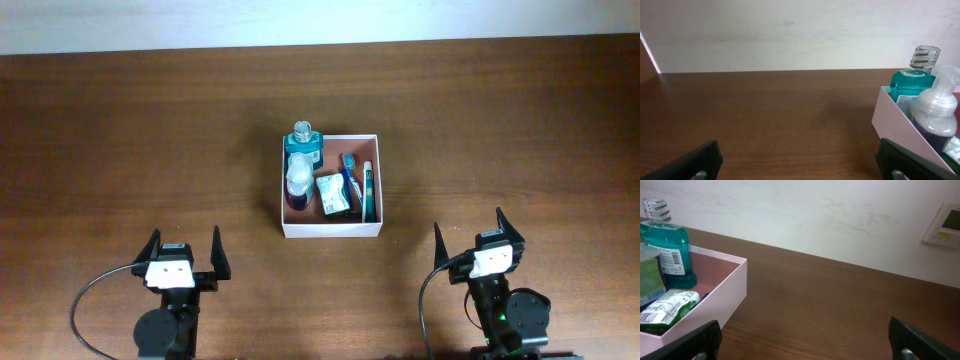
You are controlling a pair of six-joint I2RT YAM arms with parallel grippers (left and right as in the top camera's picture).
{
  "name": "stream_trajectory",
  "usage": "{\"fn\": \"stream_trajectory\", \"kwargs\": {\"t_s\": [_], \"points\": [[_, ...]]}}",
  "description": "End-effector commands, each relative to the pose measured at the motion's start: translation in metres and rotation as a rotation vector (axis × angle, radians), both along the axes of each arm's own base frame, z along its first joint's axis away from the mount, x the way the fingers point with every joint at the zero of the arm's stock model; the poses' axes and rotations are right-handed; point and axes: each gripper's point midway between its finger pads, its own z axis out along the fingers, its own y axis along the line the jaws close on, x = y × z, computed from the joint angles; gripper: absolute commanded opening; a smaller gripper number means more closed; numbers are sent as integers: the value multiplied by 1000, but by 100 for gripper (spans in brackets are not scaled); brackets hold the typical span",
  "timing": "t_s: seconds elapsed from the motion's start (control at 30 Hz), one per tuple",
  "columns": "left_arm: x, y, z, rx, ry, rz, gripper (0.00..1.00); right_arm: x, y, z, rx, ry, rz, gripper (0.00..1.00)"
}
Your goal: Pack container
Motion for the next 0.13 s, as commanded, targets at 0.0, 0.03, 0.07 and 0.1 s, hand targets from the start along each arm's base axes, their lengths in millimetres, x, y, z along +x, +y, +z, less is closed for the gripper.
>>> {"fn": "stream_trajectory", "kwargs": {"t_s": [0.0,0.03,0.07,0.1], "points": [[0,0,-1,15,-2,-5,99,0,-4,-2,2,0,-21,98],[0,0,-1,15,-2,-5,99,0,-4,-2,2,0,-21,98],[0,0,-1,15,-2,-5,99,0,-4,-2,2,0,-21,98],[0,0,-1,15,-2,-5,99,0,-4,-2,2,0,-21,98]]}}
